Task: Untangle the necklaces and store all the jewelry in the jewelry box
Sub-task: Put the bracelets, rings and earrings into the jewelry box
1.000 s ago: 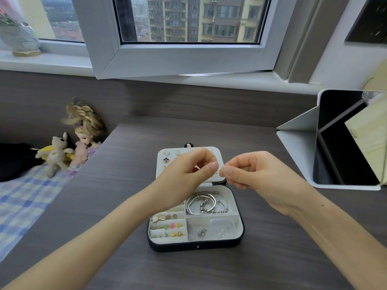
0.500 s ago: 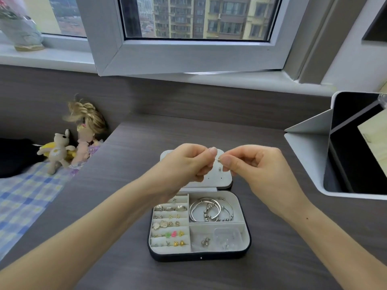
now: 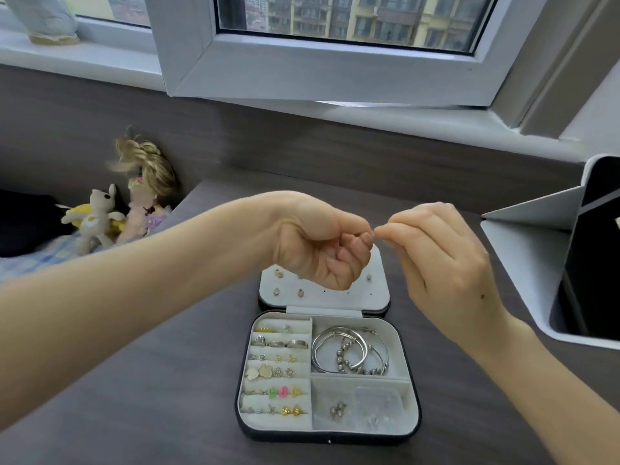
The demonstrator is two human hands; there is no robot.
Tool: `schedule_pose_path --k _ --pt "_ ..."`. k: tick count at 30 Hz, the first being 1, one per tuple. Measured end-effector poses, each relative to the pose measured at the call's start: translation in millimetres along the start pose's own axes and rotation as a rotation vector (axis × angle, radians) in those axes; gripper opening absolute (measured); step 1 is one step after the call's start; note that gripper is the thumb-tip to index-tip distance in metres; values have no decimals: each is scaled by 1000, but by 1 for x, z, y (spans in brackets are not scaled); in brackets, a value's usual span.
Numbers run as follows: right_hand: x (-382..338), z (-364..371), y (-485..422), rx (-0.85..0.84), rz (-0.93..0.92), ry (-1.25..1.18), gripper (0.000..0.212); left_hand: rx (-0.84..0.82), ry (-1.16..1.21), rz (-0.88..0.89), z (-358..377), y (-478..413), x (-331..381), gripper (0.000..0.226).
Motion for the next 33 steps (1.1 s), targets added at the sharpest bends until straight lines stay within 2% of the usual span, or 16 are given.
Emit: schedule_pose_path --k 3,5,8,15,17,19,22,24,28,33 --pt "3 1 1 0 7 -29 13 -23 -20 -33 -2 -2 1 21" --pt "7 1 2 23 81 -100 12 -40 -28 -44 -3 -4 -1 25" --pt "14 3 5 44 268 -271 9 -47 -37 -35 -6 -10 -3 33" --pt "21 18 17 70 708 -811 10 -49 31 44 -5 -12 -10 19" --pt "20 21 20 112 832 -935 7 -22 39 60 -7 -13 -12 22" --pt "20 22 22 170 927 -975 9 7 46 73 -9 -15 -13 29" --pt "21 26 25 210 1041 -1070 26 22 75 97 -9 -13 -14 31" --pt "20 30 29 158 1120 -1107 29 42 71 121 -10 -12 -14 33" --pt "16 34 33 -100 1168 -1014 31 90 57 154 -10 -7 -14 36" --pt "14 25 30 -106 1116 -964 29 145 24 178 -10 -4 -14 35"
Point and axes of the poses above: each hand's wrist, its own y-axis away from the middle knuckle, its own z-axis out of the palm, x = y × z, the point moved 7 cm from there along -y, towards the middle knuckle, and after that the axes turned 14 degrees about -z, right-handed, at the moved point
